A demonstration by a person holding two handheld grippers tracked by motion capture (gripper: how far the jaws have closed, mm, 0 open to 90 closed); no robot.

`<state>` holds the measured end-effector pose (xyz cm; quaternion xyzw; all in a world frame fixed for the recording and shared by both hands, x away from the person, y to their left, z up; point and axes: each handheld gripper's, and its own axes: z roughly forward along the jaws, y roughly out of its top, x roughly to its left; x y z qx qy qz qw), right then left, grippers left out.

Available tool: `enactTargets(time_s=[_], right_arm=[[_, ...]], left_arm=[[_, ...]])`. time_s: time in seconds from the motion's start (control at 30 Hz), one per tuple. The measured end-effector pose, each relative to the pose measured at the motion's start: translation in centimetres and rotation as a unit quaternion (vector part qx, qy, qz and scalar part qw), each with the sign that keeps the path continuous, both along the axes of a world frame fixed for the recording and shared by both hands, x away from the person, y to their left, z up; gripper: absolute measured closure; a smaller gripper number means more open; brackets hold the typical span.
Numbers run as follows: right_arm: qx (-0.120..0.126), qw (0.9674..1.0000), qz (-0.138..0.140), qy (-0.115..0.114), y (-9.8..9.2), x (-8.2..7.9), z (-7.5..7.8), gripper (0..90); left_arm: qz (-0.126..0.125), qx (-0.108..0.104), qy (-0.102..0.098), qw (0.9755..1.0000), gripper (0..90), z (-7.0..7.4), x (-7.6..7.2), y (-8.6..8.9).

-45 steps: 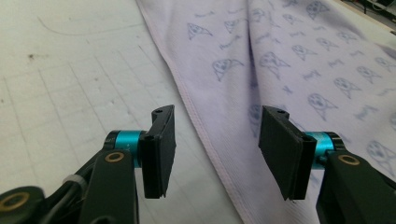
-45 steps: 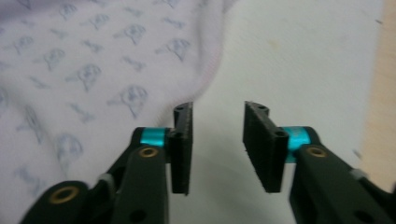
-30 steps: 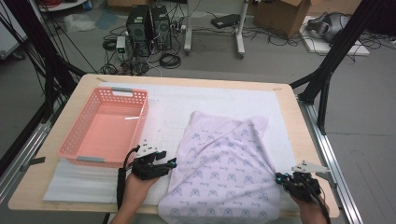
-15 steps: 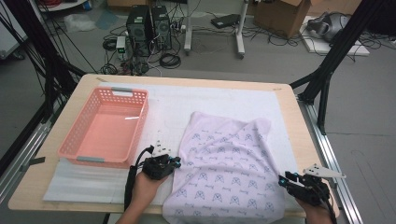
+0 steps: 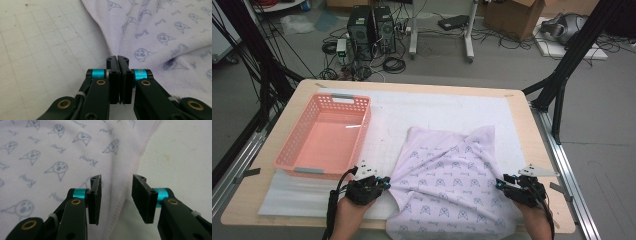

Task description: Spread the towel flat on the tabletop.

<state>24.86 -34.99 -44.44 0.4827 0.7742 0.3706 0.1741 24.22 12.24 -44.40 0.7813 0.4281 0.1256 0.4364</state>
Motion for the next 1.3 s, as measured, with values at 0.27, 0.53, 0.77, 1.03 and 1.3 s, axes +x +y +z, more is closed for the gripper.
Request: enactTargets(time_s=[0.27,0.53,0.77,1.03,1.3], right_arm=[[-0.060,0.9981,0.005,0.012,0.0,0.0,0.6,86.5],[-0.032,0.9991,-0.023,0.014,-3.1,-1.4,1.0,67.0],[0.002,0.9997,-0.020,-0.014,-3.0,-0.8,1.6,57.4],[0.011,0.9997,-0.015,-0.014,-3.0,-0.1,1.5,56.0],[0.015,0.9997,-0.012,-0.012,-2.9,0.7,1.3,53.1]], left_arm=[[-0.005,-0.024,-0.011,0.9996,47.7,-0.3,3.5,-1.7],[0.013,-0.023,-0.045,0.9986,47.0,0.0,8.1,-3.5],[0.039,-0.018,-0.019,0.9989,49.0,-0.1,12.3,-4.3],[0.044,-0.012,-0.002,0.9990,48.9,-0.8,15.6,-5.4],[0.062,0.036,-0.020,0.9973,57.2,-0.7,16.9,-6.8]])
